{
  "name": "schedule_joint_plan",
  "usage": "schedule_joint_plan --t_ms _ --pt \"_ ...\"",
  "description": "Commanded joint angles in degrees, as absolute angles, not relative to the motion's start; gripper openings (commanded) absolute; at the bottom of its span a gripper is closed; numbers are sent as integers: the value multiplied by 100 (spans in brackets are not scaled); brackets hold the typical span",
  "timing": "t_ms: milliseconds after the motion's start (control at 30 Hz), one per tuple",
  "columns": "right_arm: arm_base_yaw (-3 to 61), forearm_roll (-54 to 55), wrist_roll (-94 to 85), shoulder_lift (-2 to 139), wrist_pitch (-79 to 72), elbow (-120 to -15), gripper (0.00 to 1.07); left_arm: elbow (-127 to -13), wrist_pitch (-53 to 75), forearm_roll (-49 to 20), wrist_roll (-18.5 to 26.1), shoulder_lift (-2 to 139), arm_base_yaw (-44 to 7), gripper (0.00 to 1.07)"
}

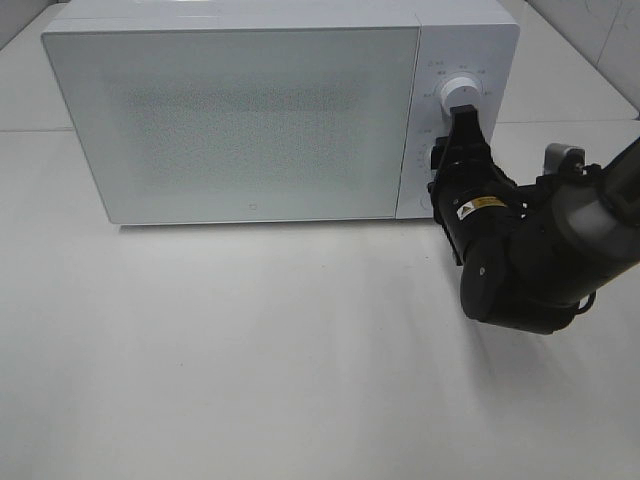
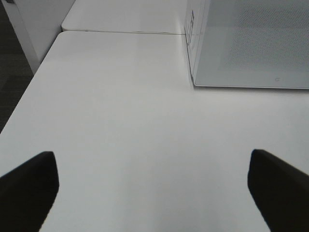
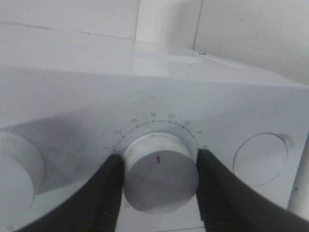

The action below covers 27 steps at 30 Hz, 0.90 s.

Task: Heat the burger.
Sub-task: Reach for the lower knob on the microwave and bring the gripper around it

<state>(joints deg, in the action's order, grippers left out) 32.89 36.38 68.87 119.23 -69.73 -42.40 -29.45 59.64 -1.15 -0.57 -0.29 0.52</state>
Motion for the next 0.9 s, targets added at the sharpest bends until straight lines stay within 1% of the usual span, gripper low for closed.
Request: schedule_joint_plan --t_ms 33,233,367,767,833,900 --pt "3266 3426 8302 11832 -8216 -4314 12 -2928 5930 -86 -46 -126 69 100" --pt "3266 3426 9127 11832 -8216 -4314 12 -2928 5930 -86 -46 -126 69 100" --pt "3266 3426 9293 11832 -8216 -4314 12 -2928 5930 -86 -46 -126 69 100" --pt "3266 3426 9162 11832 -8216 -4314 13 -2928 5930 -86 -46 -126 69 100" --pt "3266 3449 9041 11832 -8216 -4314 17 -2928 5930 -86 -46 -126 69 100" --pt "3266 3484 9013 11832 -8216 -4314 18 -2928 5930 -86 -46 -126 69 100"
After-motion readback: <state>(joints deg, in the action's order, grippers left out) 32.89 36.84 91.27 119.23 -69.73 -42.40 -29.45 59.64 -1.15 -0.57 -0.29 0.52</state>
